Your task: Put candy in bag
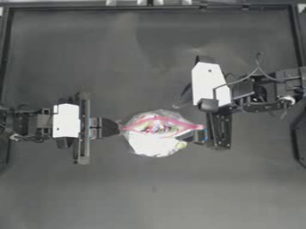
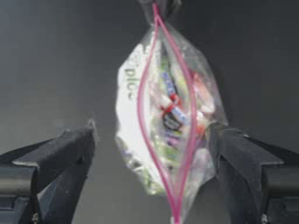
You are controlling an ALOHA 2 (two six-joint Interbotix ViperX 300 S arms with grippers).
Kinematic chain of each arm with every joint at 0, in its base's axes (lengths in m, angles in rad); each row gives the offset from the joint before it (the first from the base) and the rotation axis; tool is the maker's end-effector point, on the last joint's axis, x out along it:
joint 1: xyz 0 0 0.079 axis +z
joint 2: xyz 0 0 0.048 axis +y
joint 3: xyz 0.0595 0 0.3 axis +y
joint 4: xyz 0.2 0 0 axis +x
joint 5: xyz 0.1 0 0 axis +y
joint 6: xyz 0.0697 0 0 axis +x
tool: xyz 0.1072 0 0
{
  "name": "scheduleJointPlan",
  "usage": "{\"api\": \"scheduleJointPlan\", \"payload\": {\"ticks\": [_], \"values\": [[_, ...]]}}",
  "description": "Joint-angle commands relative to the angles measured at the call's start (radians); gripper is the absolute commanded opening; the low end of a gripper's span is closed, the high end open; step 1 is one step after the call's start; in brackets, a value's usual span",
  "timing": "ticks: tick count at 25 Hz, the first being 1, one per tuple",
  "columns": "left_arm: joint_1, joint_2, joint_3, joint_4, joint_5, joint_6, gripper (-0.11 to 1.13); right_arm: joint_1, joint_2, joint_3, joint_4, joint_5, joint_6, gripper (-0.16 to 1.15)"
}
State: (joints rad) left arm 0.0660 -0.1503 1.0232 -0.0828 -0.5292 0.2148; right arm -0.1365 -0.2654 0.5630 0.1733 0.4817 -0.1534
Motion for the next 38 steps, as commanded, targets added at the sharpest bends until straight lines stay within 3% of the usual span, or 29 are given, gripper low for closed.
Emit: {"api": "scheduleJointPlan", "payload": {"ticks": [1,5,8,12,17,38], "values": [[0.002,-0.044,-0.008,0.003,-0.005,0.003,0.38,-0.002,-0.025,-0.009,-0.002,-0.006,-0.002,1.01],[0.002,-0.044,-0.008,0.000,-0.008,0.000,0.83,-0.002,-0.023,-0.009,-0.003,-0.006,-0.002,1.01],[0.002,-0.044,-0.011,0.000,-0.009,0.000,1.06,-0.002,-0.023,-0.006,-0.011,-0.008,-0.002,1.01],[0.000,-0.046,-0.011,0.000,-0.008,0.002,0.99,-0.002,-0.023,0.006,-0.011,-0.029,-0.003,1.01],[0.002,-0.071,-0.014,0.000,0.008,0.002,0.99,-0.002,-0.044,0.029,-0.017,-0.057,-0.003,1.01],[-0.008,-0.344,-0.002,0.000,0.244,-0.003,0.96,-0.002,-0.247,0.256,-0.012,-0.351,-0.003,1.01]]}}
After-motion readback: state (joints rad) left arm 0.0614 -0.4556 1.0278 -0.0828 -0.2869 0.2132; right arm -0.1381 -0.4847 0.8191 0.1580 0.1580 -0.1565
